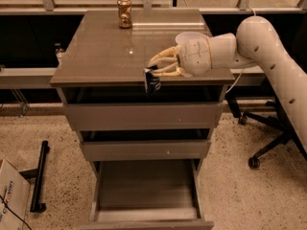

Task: Pick rxbar blueberry from bottom drawer and place on counter

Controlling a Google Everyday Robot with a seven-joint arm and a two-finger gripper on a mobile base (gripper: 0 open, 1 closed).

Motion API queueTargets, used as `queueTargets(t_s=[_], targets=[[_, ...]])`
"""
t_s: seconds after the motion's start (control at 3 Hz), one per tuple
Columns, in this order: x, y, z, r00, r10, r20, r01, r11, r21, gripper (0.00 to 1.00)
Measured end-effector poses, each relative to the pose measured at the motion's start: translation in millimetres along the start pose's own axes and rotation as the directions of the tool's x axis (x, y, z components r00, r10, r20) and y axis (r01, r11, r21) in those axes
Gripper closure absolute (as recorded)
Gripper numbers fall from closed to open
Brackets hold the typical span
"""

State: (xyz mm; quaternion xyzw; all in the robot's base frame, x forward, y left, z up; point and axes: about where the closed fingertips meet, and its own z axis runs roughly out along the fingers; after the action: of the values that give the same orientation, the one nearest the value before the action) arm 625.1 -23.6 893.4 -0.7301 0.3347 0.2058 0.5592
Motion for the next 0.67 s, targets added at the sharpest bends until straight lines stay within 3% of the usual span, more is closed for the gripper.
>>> queueTargets(t_s=[0.33,0.67], targets=[[-4,-15,5,0.999,-0.035,0.003,0.035,0.9993,-0.011,1.00],[-9,-42,18,0.994,-0.110,0.000,0.110,0.9929,-0.045,1.00]])
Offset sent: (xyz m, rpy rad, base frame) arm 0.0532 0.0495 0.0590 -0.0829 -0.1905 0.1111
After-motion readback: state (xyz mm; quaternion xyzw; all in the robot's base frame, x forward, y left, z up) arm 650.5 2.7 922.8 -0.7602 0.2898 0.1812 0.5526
